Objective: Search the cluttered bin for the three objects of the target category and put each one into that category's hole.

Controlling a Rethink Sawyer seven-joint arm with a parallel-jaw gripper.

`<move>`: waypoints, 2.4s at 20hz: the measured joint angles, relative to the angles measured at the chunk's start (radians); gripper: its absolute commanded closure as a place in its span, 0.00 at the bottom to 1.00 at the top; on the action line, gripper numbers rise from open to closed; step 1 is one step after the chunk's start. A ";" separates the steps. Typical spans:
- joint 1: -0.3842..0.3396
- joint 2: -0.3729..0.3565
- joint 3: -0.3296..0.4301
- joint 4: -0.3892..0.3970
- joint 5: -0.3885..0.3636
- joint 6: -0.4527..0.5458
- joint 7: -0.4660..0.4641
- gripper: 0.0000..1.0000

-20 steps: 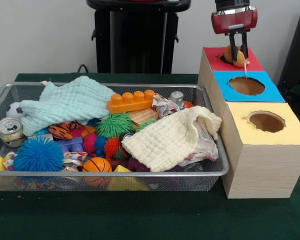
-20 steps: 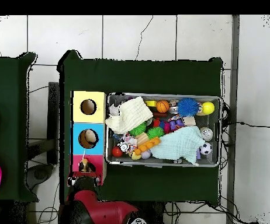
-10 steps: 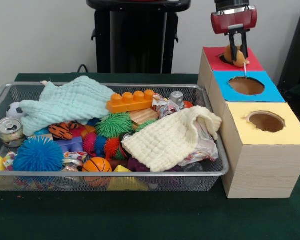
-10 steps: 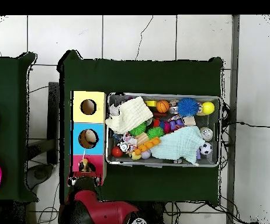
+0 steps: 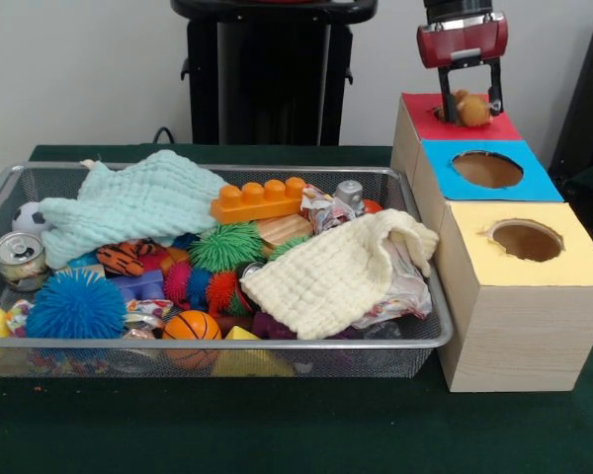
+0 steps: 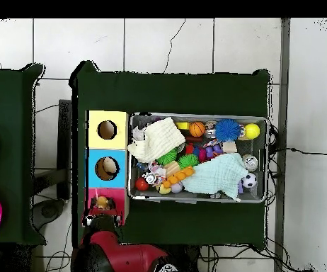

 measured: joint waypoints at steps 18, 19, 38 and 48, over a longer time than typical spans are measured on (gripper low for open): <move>-0.011 -0.101 0.004 0.000 0.000 0.246 0.000 0.00; -0.013 -0.109 0.004 -0.001 0.000 0.267 0.000 0.00; -0.029 -0.235 -0.006 -0.217 -0.010 0.680 0.000 0.00; -0.155 -0.207 0.014 -0.348 -0.074 0.728 0.000 0.00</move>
